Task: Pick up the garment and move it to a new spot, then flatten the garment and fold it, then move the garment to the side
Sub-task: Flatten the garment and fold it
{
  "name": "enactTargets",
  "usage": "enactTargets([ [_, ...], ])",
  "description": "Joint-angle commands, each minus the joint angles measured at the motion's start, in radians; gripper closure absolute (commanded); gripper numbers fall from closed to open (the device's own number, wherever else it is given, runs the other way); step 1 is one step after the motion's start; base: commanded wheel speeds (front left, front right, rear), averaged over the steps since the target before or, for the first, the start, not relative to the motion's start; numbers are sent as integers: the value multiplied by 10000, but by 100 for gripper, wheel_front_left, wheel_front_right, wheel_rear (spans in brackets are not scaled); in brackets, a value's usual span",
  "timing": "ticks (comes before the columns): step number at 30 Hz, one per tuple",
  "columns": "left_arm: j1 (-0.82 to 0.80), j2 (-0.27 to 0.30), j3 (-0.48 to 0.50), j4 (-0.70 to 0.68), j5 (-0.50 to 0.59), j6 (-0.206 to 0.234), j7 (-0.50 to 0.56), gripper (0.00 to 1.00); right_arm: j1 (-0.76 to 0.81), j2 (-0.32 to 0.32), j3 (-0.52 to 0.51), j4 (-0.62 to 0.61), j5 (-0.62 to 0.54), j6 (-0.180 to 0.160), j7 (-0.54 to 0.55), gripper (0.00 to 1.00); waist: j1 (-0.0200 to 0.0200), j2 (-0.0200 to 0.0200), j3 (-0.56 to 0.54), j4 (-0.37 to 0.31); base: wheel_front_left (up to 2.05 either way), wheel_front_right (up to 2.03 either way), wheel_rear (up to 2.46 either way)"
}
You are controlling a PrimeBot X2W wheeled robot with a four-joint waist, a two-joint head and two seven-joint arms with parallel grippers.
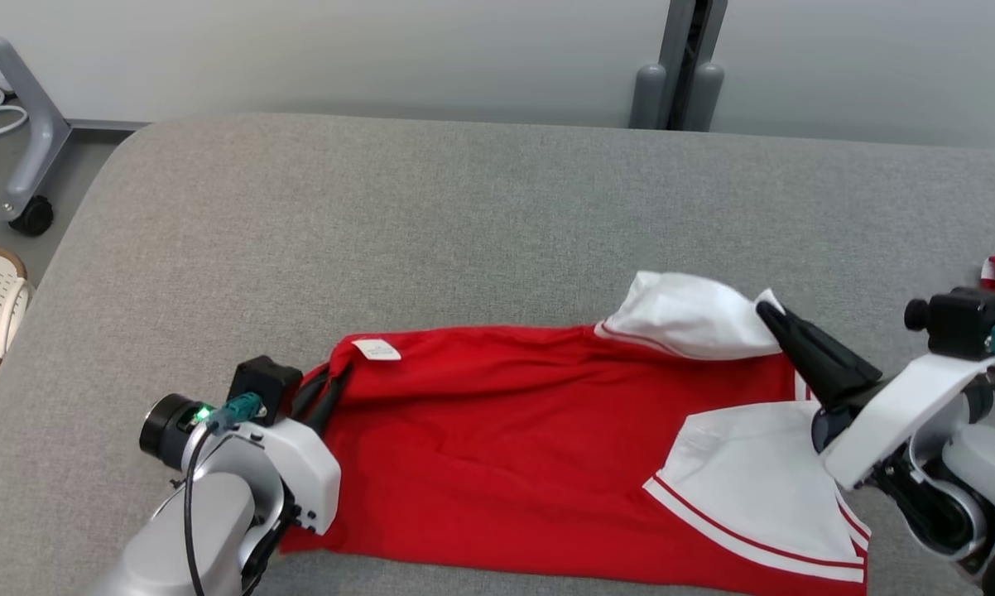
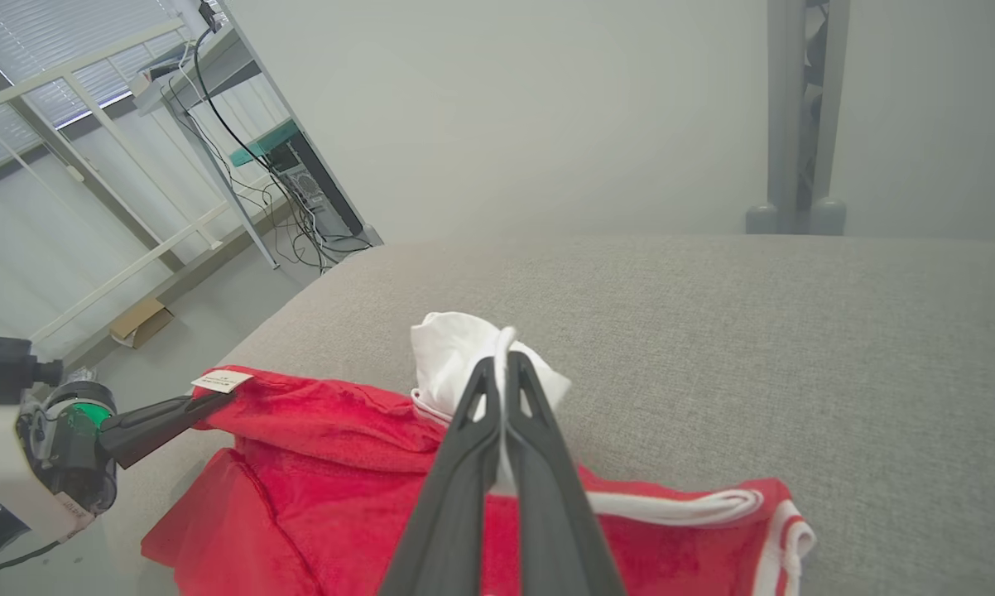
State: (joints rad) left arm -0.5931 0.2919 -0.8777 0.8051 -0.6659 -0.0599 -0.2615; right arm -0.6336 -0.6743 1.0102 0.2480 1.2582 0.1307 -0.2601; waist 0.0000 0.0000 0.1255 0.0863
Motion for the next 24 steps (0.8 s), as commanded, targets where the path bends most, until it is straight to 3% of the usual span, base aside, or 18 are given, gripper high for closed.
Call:
enactTargets([
  [1,233,153,52,-105,257,99,-35,100,228,-173,53,-136,131,3,-71,100,0,0,-104,-17,0,0,0],
  [24,1288,758,-382,-744,2944,333,-37,100,1405,-995,1301,-1074,1162,3,224,100,0,0,-603,-204,0,0,0],
])
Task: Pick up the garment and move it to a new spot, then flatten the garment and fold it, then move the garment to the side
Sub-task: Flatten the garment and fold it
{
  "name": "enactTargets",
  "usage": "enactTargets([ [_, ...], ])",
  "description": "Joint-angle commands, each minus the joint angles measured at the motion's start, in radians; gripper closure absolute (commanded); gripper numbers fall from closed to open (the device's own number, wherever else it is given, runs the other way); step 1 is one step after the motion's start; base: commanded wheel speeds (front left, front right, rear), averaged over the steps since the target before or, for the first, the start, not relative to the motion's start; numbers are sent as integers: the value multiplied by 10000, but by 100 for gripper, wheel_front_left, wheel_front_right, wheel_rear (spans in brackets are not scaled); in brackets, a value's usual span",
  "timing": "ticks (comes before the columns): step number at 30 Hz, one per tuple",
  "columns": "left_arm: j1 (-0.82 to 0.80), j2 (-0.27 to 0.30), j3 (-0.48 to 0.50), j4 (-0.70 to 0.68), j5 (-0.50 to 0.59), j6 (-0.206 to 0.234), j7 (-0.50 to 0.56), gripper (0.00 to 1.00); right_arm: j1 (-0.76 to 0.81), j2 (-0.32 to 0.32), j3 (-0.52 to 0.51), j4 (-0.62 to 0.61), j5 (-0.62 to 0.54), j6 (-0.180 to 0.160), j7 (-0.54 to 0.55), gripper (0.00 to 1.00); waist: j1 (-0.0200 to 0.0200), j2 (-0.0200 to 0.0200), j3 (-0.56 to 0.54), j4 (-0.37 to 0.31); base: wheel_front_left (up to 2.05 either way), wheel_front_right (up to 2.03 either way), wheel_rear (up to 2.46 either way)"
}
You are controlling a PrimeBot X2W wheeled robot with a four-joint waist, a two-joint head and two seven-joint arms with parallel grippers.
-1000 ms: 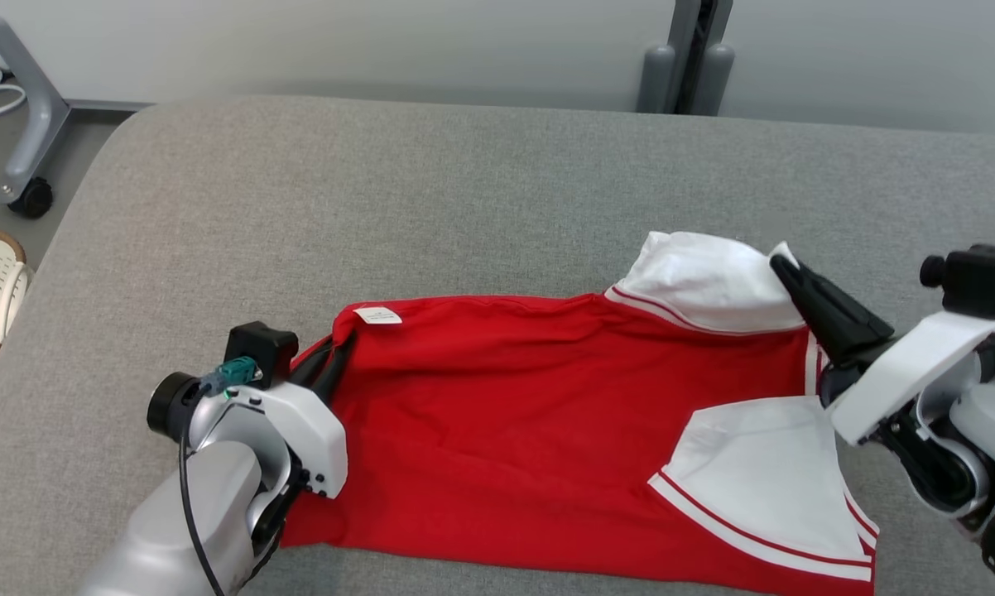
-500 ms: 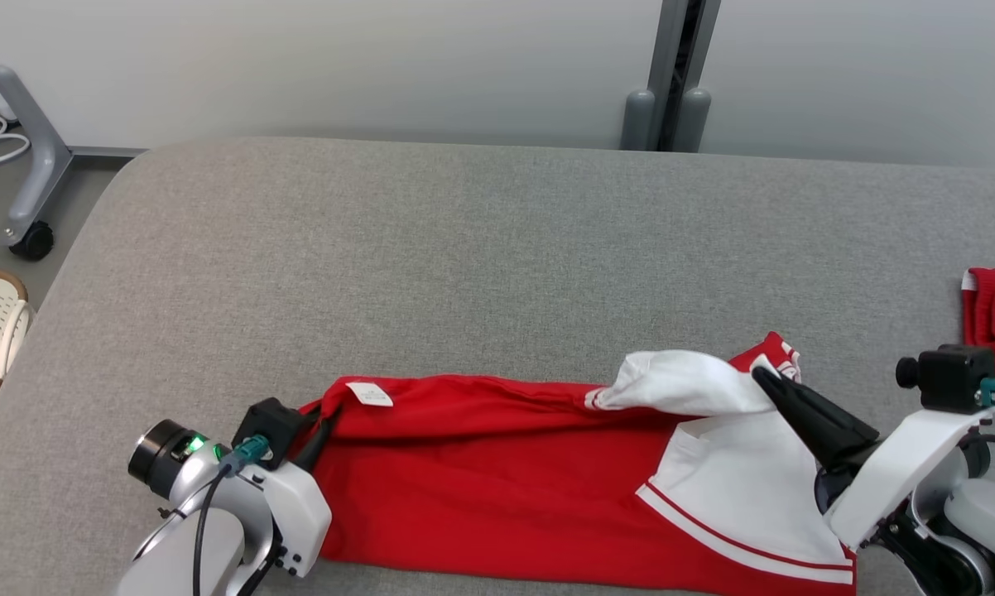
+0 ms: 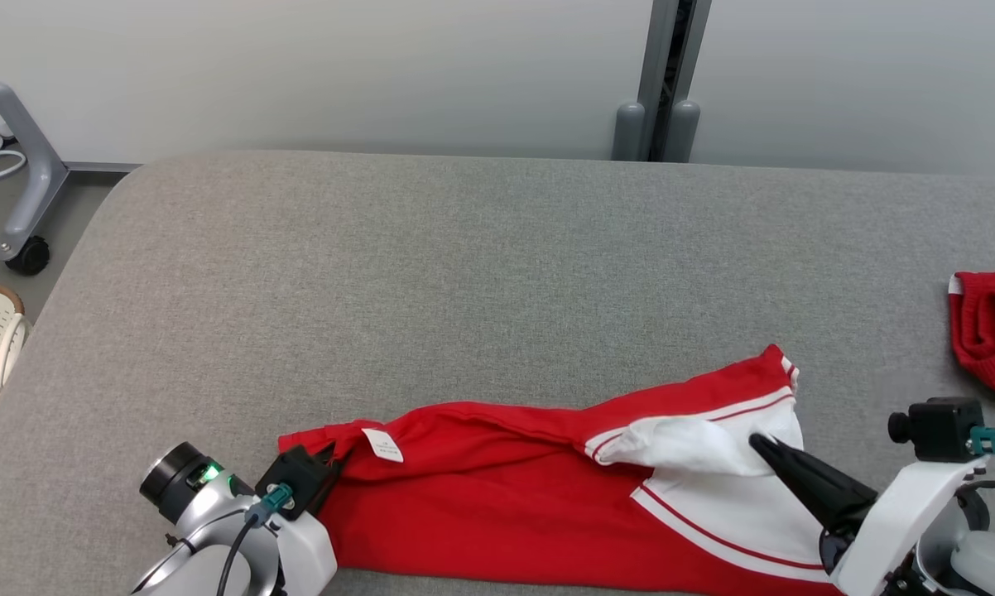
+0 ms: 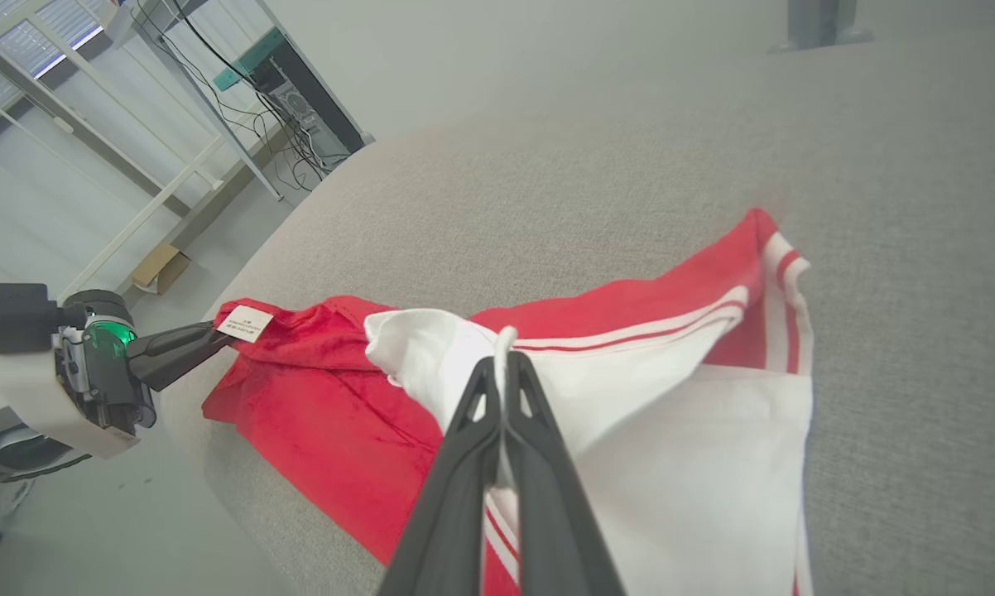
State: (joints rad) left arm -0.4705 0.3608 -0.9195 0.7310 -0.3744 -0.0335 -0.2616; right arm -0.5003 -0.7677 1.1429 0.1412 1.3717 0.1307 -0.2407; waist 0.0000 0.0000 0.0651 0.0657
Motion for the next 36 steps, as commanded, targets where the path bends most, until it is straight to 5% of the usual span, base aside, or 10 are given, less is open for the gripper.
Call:
enactTargets([
  [1,119,87,63,-45,67,79,-36,100,118,-122,36,-57,92,3,88,100,0,0,-7,2,0,0,0],
  [21,929,1015,-70,-1159,2011,209,-35,100,411,-348,499,398,815,3,1093,100,0,0,-71,120,0,0,0],
  [23,1012,1029,-33,-1163,2050,167,-35,79,419,-344,500,455,824,3,1101,100,0,0,-69,144,0,0,0],
  [25,1080,1039,-7,-1059,2075,119,-33,23,428,-319,500,498,854,3,1117,100,0,0,-78,162,0,0,0],
  [26,1080,1039,-7,-1059,2075,119,-33,23,428,-319,500,498,854,3,1117,100,0,0,-78,162,0,0,0],
  [27,1116,1014,29,-1003,2042,104,-32,0,435,-300,504,513,871,3,1129,100,0,0,-90,169,0,0,0],
  [36,1212,823,306,-465,1889,149,-23,0,486,-289,544,592,1001,3,1262,100,0,0,-242,163,0,0,0],
])
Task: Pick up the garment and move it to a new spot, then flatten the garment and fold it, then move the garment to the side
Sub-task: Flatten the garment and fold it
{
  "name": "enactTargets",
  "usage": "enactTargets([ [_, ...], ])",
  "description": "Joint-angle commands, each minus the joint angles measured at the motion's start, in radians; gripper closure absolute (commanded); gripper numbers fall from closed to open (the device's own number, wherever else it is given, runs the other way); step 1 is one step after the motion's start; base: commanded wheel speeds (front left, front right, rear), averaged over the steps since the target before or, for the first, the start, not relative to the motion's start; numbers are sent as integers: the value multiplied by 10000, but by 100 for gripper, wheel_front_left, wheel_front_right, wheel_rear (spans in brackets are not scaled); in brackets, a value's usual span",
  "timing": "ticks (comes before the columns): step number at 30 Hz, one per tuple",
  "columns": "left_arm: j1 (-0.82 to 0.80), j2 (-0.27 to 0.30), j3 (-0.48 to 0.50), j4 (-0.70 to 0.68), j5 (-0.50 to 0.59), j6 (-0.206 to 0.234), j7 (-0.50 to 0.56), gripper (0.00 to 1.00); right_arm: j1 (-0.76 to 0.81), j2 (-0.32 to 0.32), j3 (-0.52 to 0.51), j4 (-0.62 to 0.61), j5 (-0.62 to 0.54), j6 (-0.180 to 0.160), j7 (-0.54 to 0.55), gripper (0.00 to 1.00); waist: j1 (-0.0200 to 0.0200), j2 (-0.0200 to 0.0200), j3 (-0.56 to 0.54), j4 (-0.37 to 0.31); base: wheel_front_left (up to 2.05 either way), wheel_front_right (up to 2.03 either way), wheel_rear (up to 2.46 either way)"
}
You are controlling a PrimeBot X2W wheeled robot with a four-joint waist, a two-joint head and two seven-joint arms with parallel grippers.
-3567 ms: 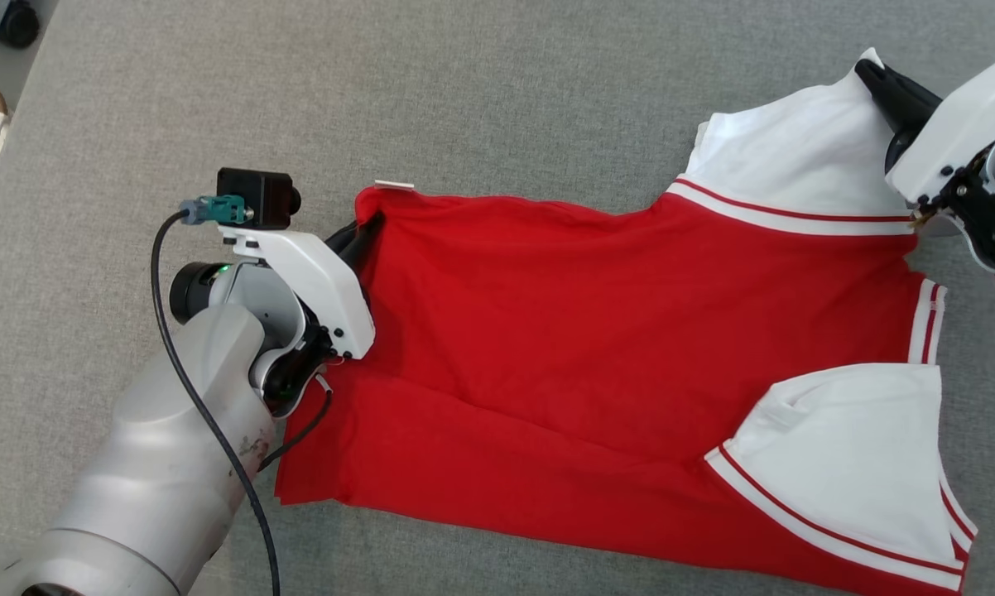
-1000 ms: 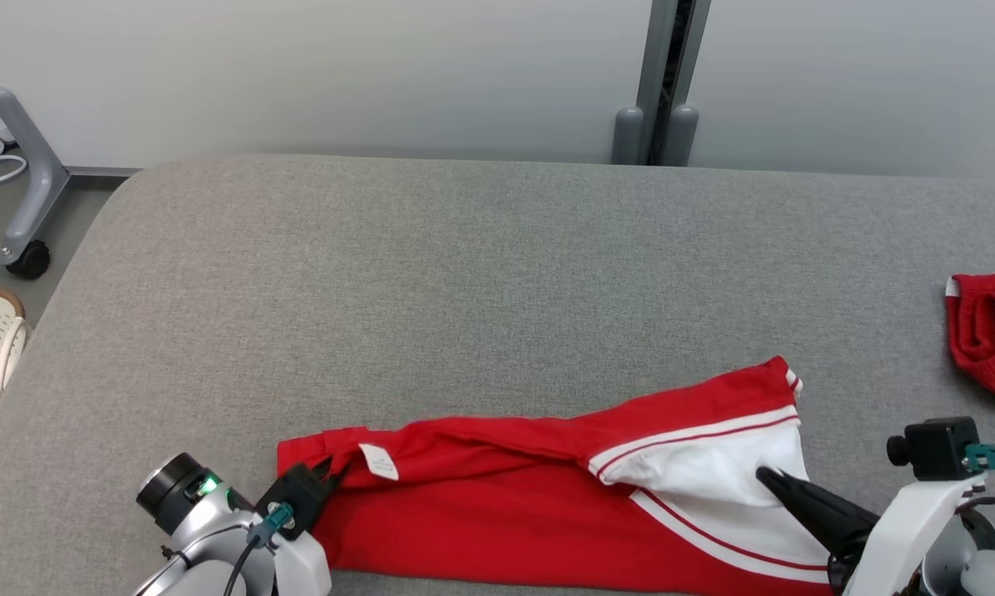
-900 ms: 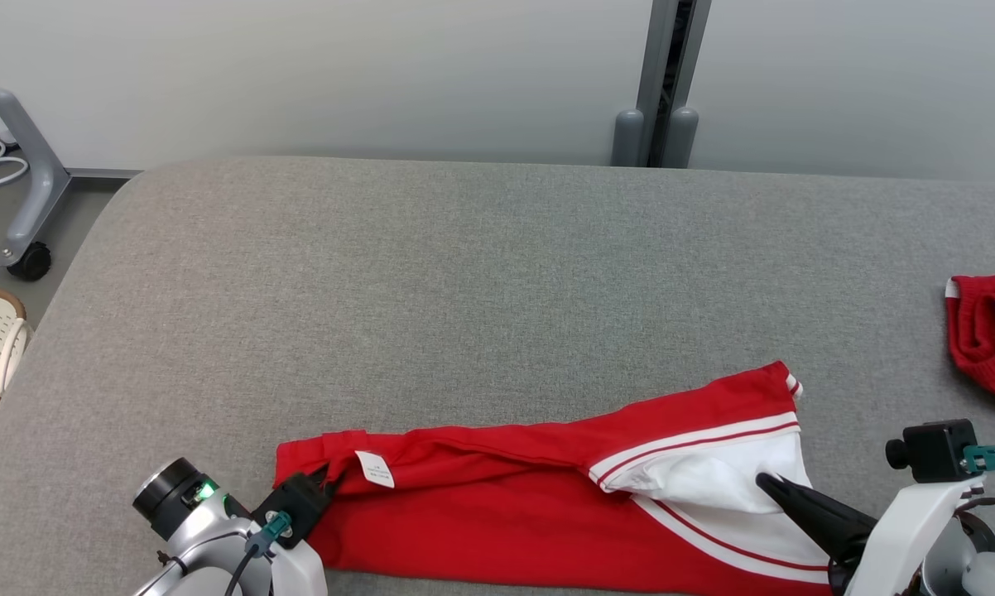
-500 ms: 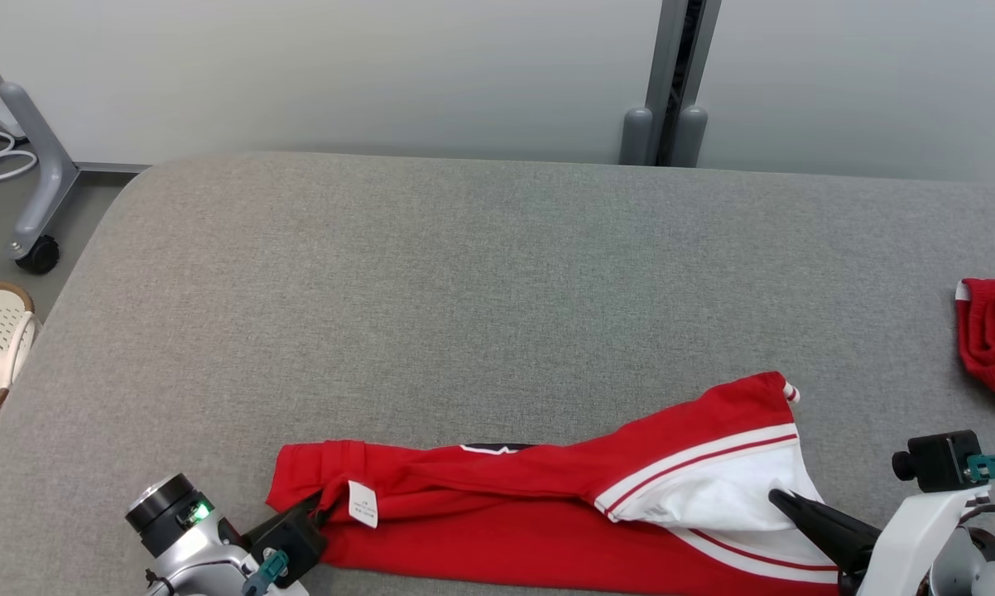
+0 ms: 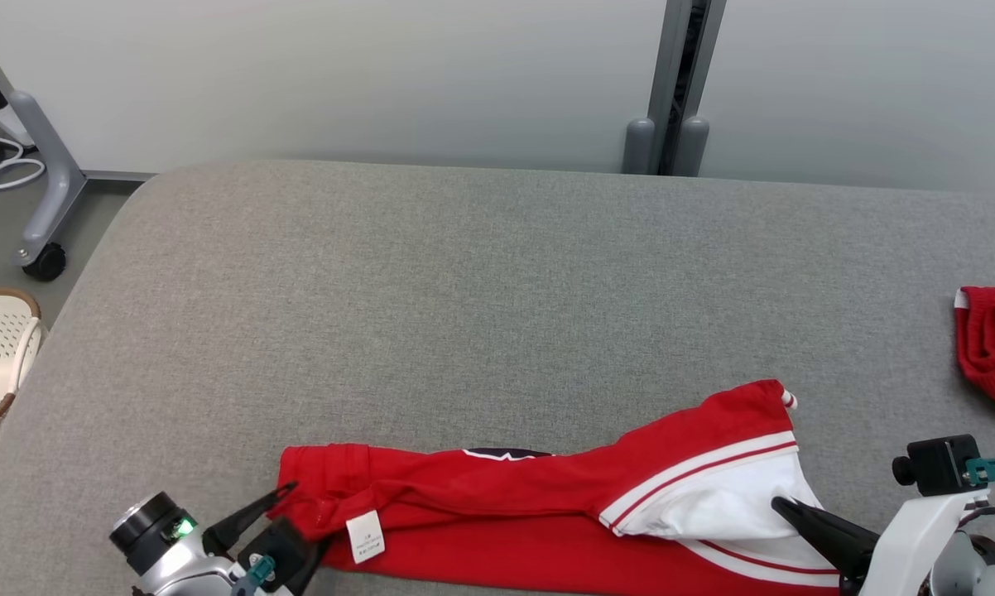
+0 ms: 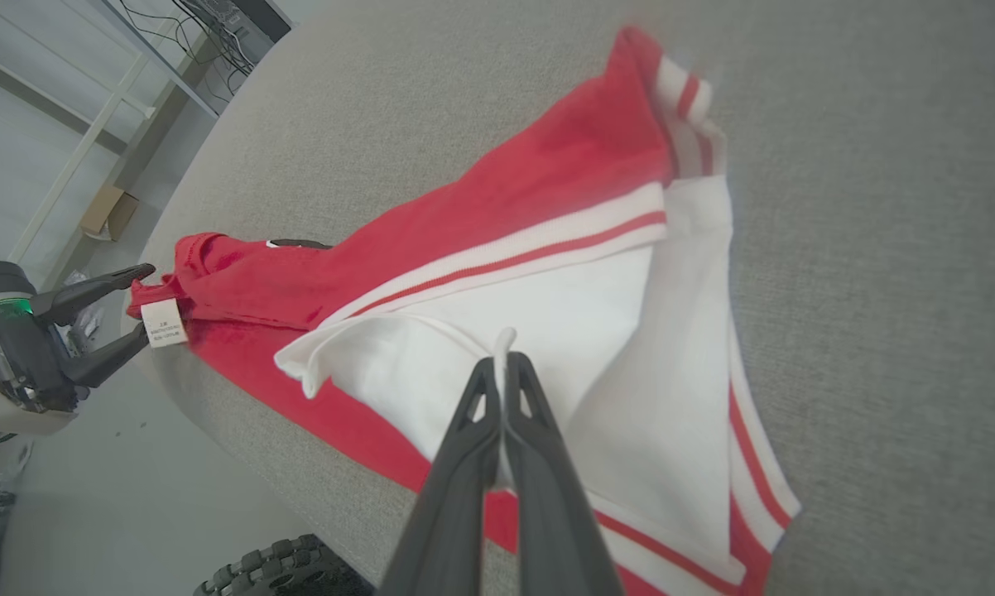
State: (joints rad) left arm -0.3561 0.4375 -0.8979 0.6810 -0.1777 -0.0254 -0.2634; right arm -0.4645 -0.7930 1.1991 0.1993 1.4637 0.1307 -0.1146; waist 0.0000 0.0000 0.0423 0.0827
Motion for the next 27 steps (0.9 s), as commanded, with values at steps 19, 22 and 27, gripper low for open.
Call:
enactTargets([
  [19,141,-222,872,946,-708,1184,-5,0,508,-516,82,-513,1196,3,1218,100,0,0,-273,-85,0,0,0],
  [22,199,-293,987,999,-836,1426,15,0,484,-654,114,-646,1361,3,1496,100,0,0,-299,-119,0,0,0],
  [27,257,-381,1157,1043,-1036,1761,113,0,455,-755,14,-539,1472,3,1373,95,0,0,-334,-174,0,0,0],
])
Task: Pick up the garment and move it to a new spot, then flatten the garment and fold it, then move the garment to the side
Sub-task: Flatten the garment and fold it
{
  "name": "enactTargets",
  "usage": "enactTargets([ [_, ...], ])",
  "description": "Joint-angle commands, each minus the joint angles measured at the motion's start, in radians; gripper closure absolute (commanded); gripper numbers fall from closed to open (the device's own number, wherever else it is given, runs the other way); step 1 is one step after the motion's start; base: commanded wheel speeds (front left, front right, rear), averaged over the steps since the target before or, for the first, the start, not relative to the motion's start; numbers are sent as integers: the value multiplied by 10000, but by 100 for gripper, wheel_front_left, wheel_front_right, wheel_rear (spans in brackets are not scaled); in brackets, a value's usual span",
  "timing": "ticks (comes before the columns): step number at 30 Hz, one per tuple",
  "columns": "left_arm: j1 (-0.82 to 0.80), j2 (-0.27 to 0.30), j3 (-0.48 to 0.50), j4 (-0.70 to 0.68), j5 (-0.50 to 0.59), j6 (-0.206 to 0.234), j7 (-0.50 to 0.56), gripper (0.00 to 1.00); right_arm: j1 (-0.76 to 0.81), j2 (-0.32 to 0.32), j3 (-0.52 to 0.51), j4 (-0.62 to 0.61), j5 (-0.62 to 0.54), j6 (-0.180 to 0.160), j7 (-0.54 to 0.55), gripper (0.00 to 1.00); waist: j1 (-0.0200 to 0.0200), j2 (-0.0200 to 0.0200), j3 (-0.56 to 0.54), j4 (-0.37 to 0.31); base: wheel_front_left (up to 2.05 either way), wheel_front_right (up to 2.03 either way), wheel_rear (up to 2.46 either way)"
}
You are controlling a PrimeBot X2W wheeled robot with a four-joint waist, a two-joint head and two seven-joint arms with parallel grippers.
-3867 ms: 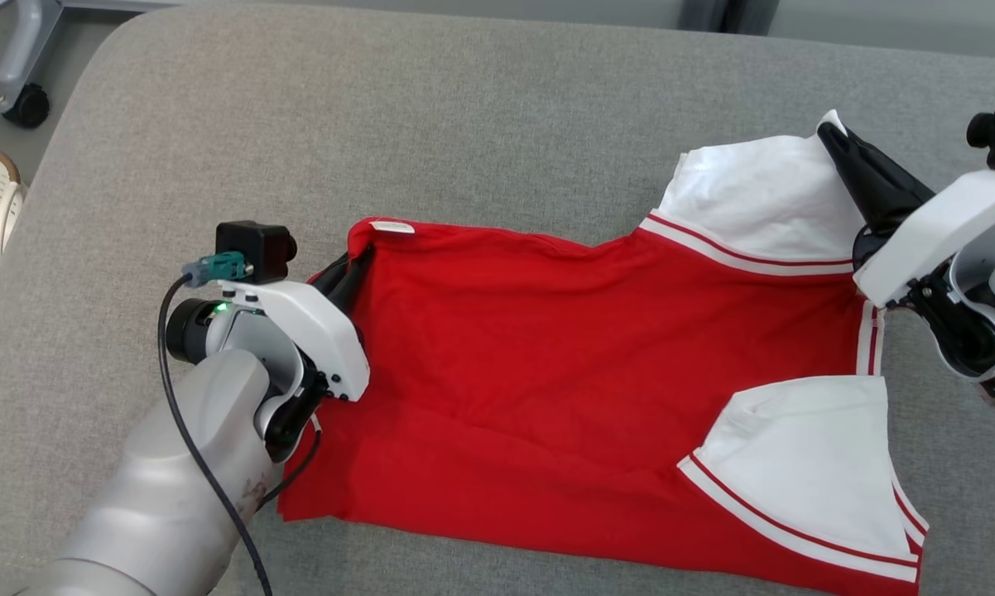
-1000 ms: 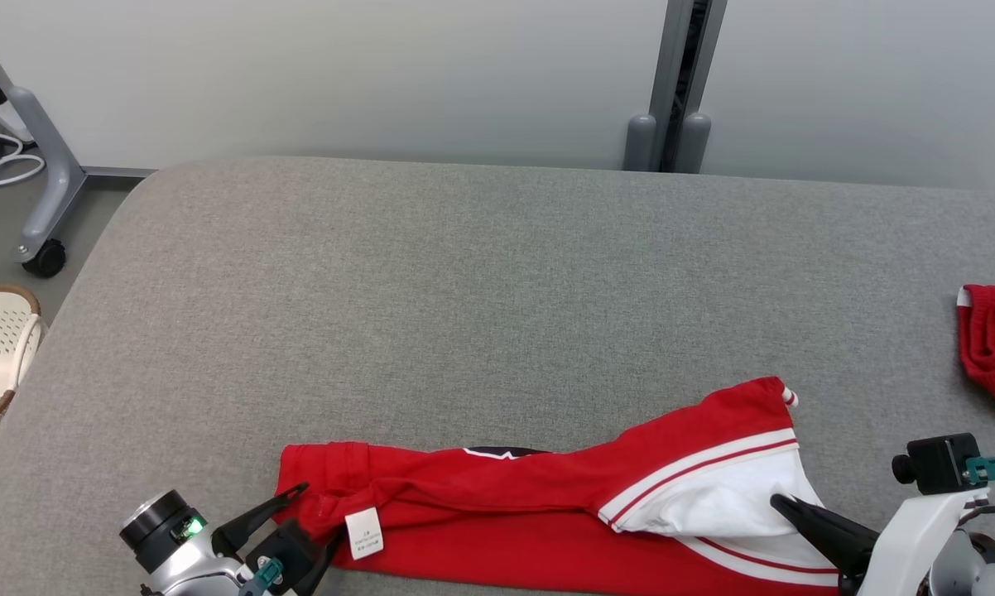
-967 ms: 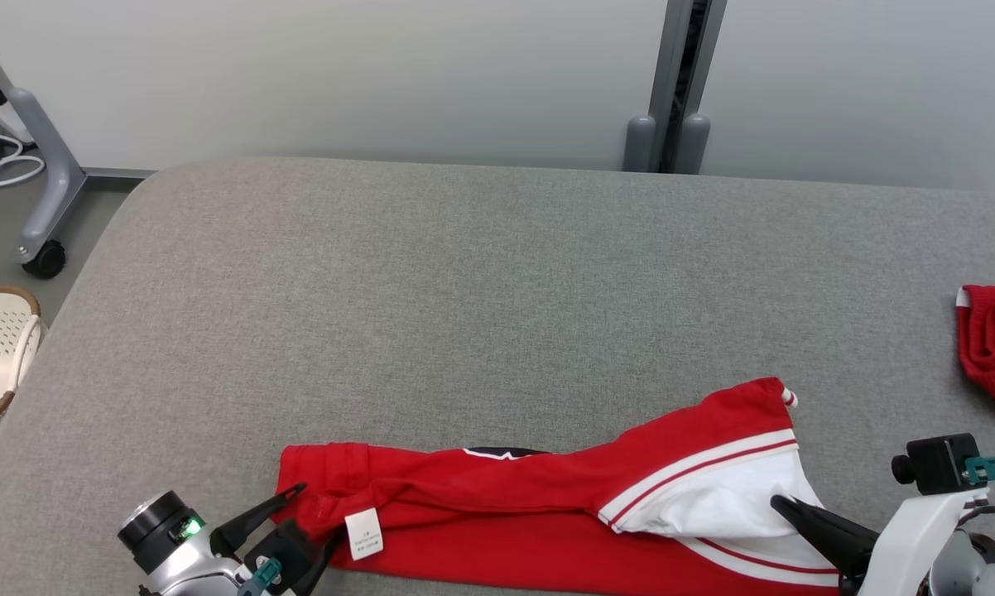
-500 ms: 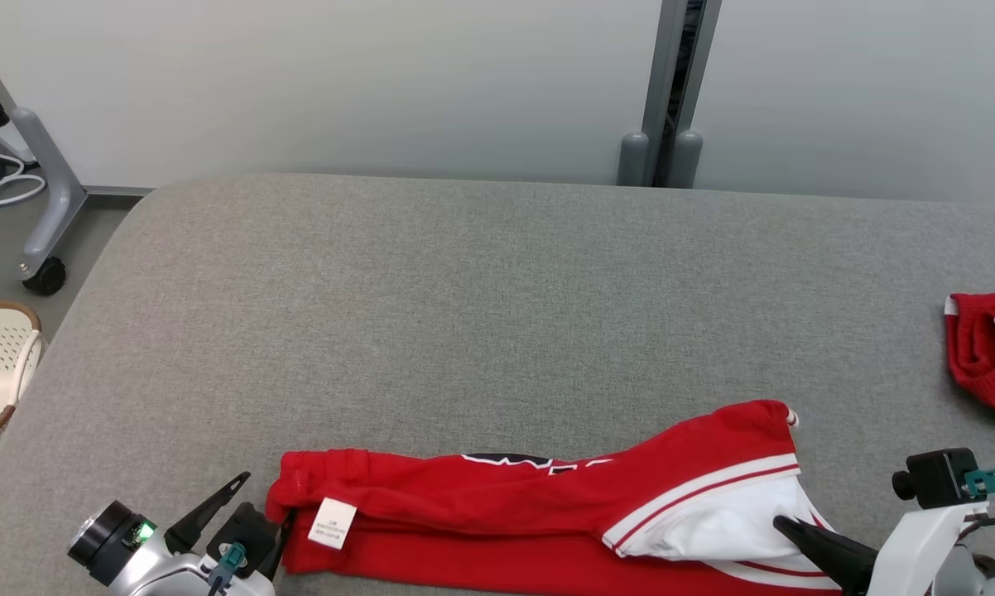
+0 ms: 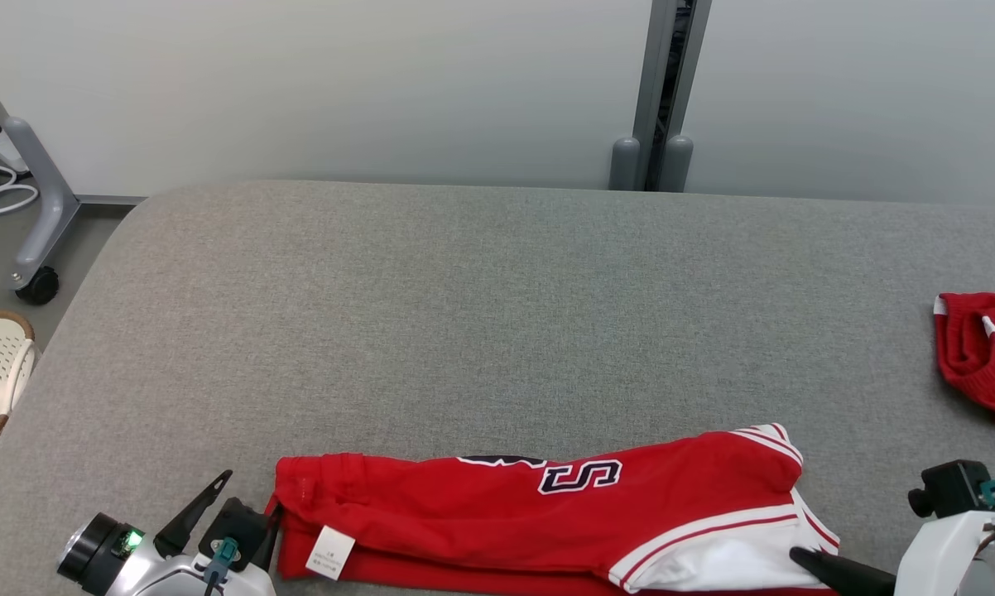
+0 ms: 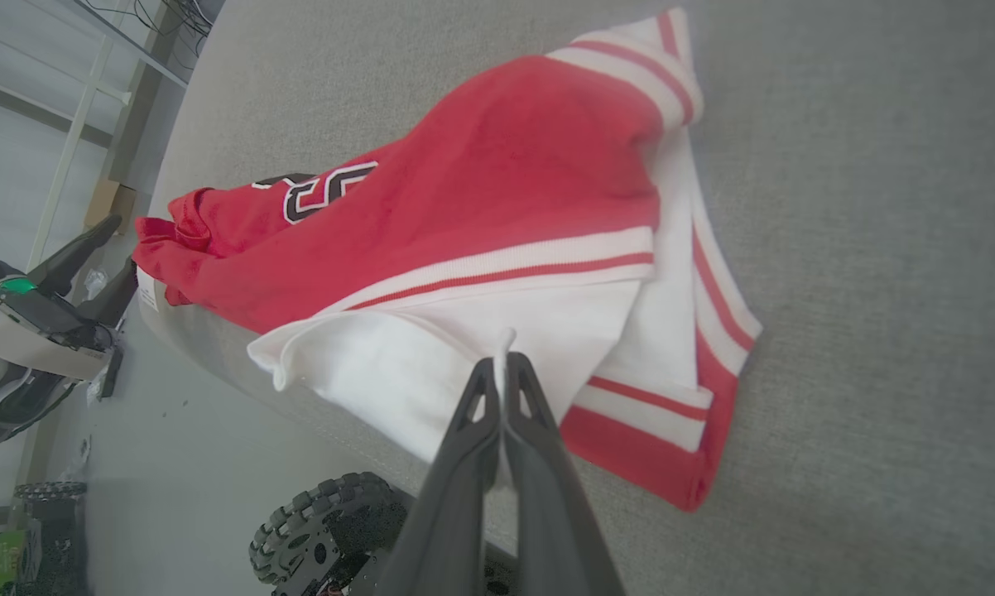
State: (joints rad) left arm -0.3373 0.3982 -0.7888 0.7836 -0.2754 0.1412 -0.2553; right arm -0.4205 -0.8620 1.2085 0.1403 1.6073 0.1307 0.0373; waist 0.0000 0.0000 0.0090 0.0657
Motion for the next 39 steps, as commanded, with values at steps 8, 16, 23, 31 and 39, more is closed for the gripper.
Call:
enactTargets([
  [8,140,-15,394,38,-337,779,203,0,-20,-225,-19,200,269,3,59,0,0,0,-41,19,0,0,0],
  [16,207,-33,818,-540,-571,1440,29,0,-396,-424,-439,505,-151,3,-1007,0,0,0,-129,-1,0,0,0],
  [23,533,-238,1081,-1489,-757,1515,-91,0,-422,-70,-957,945,-749,3,-2521,0,0,0,-122,-33,0,0,0],
  [31,1321,-745,1952,-3077,-923,1810,-95,0,196,888,-2186,1685,-1437,3,-3039,0,0,0,-70,-112,0,0,0],
  [39,2379,-1349,2684,-4134,-813,2034,-97,0,1384,1946,-4021,2009,-2530,3,-3038,0,0,0,-71,-247,0,0,0],
])
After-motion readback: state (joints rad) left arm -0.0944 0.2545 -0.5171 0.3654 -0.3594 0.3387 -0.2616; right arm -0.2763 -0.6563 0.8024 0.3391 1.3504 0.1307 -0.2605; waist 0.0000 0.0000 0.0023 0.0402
